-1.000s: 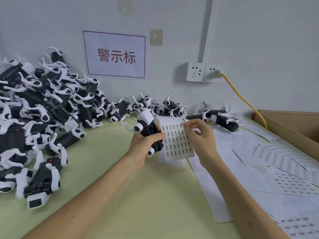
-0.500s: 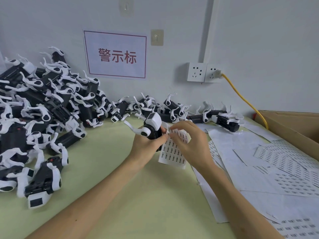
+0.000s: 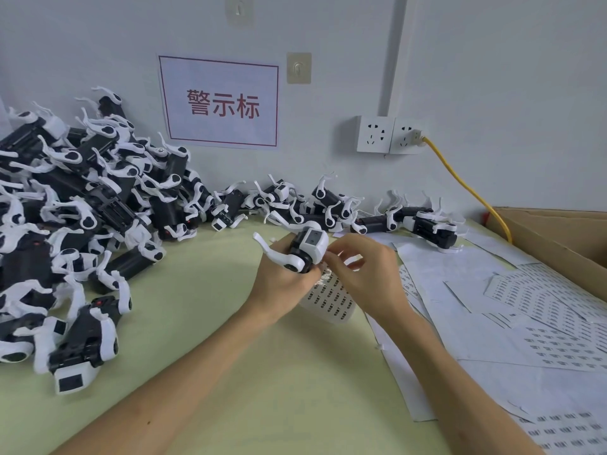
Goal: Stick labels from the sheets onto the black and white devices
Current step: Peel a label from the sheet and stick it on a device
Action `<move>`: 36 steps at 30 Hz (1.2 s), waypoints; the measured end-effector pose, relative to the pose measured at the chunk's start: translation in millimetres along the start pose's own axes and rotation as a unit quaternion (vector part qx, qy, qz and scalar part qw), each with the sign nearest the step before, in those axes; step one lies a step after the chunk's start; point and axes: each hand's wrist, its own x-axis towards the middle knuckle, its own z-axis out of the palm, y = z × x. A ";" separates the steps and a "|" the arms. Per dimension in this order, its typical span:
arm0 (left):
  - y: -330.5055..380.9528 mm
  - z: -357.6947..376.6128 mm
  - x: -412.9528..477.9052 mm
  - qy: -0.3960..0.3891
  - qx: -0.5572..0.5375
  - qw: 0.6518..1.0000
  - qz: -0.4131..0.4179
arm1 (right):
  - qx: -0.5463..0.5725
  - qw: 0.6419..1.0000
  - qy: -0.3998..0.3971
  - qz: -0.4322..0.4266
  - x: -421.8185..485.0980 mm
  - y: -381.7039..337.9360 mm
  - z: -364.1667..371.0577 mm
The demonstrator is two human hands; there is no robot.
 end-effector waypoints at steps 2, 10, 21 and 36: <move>0.7 -0.4 -0.9 -0.006 0.004 1.000 -0.005 | -0.004 1.000 -0.001 0.000 -0.5 -0.1 -0.5; 2.1 0.1 -1.5 0.001 0.015 1.000 0.000 | 0.004 1.000 -0.005 0.009 -1.6 -1.3 -1.7; 2.8 0.3 -0.4 -0.004 0.013 1.000 -0.021 | 0.006 0.999 0.013 0.045 2.4 1.0 -1.2; -6.7 -4.6 6.1 -0.011 -0.052 0.990 -0.133 | 0.076 0.990 0.060 0.102 4.2 -6.5 -9.6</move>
